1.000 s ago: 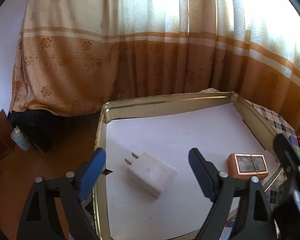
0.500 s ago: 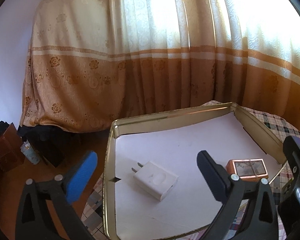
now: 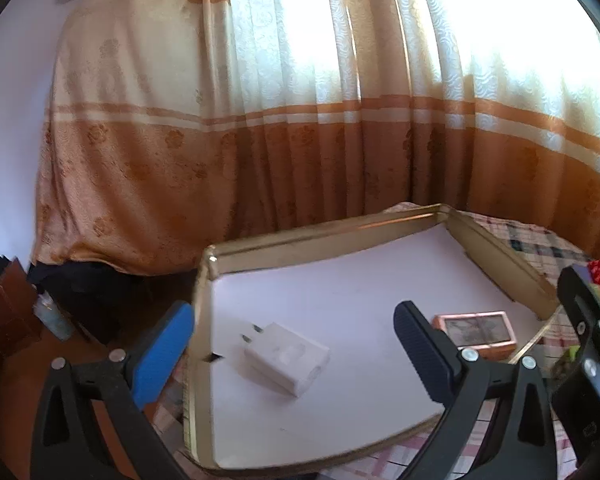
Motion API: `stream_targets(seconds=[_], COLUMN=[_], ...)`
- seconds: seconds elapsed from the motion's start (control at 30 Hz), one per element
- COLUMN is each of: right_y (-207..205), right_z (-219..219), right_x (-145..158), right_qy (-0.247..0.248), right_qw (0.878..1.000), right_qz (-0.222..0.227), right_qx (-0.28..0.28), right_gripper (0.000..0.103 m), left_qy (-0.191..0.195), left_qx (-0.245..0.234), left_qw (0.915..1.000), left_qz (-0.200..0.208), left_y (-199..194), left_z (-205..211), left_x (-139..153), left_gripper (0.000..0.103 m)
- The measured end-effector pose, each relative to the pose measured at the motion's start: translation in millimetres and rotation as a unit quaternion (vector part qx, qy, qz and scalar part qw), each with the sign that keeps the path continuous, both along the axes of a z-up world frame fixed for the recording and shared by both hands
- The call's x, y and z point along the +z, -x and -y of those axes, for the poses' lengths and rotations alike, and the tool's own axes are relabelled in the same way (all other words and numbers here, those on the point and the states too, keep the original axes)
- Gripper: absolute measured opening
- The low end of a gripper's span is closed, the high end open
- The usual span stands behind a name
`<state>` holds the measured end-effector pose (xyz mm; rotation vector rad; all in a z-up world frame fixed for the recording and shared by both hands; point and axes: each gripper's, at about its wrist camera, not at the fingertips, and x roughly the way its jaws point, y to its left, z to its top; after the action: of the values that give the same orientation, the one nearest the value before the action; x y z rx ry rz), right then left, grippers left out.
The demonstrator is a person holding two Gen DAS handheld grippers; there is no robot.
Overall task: Organize rigid objects
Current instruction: 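Return to the table and grasp the green toy brick with the left tool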
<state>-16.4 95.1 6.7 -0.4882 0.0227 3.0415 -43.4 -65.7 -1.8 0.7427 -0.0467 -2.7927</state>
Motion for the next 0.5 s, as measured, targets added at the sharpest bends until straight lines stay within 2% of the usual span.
stream_targets(seconds=[0.13, 0.5], right_y=[-4.3, -17.8], right_z=[-7.8, -22.7], right_x=[0.8, 7.0], right_qy=[0.000, -0.013], right_qw=[1.000, 1.000], right_qz=[-0.002, -0.011], right_qx=[-0.010, -0.026], right_gripper=[0.096, 0.096], left_qy=[0.016, 0.022], left_qx=[-0.005, -0.022], left_qw=[0.9998, 0.9994], left_qz=[-0.008, -0.018], left_y=[-3.1, -6.7], left_z=[-6.6, -12.2], left_x=[1.2, 4.1], left_gripper=[0.101, 0.101])
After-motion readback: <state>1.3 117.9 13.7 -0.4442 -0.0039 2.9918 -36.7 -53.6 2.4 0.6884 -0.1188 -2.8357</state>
